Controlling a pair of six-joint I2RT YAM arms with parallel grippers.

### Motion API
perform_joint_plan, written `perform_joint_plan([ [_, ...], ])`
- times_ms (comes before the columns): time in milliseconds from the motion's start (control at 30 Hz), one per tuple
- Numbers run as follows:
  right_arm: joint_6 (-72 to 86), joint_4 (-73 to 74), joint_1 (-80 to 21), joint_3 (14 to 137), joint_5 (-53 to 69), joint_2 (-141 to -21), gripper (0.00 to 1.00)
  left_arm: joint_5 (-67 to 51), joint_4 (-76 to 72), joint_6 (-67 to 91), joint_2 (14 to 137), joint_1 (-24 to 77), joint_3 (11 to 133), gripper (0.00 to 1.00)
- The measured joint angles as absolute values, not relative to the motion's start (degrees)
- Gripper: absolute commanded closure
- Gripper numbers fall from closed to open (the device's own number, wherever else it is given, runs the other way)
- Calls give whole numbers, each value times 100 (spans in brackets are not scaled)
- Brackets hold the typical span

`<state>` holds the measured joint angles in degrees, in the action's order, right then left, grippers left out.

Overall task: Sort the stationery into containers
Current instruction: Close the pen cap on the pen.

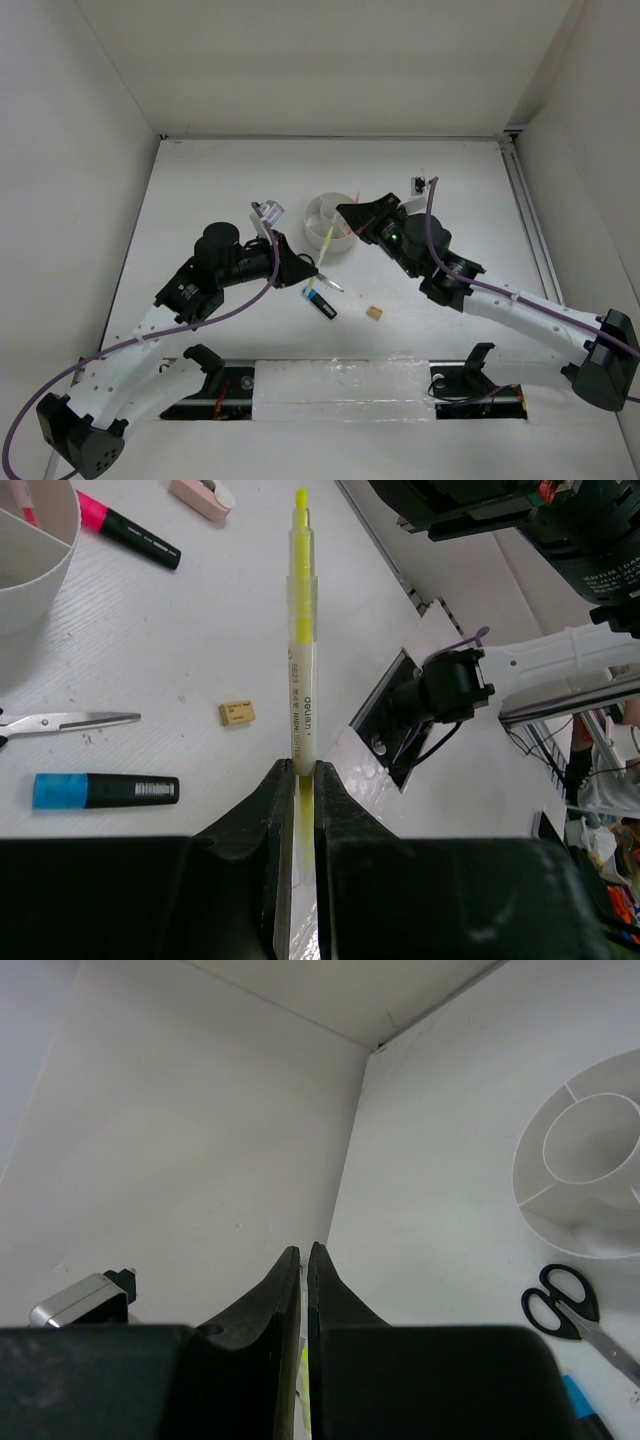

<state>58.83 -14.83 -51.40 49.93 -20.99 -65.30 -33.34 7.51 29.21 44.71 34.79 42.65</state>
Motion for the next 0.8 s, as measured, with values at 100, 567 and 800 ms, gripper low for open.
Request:
perform_joint_plan([
  [100, 5865, -1492, -5140, 4965, -2099, -6530, 100, -3306, 751, 2926, 4471, 3479, 4265, 100],
  [567, 5828, -1505, -5210, 4965, -2038, -6530, 100, -3238, 751, 2941, 4471, 3479, 4265, 100],
  [800, 5824, -1507, -5299, 4965, -2010, -6543, 100, -3151, 751, 2945, 4466, 3479, 4265, 100],
])
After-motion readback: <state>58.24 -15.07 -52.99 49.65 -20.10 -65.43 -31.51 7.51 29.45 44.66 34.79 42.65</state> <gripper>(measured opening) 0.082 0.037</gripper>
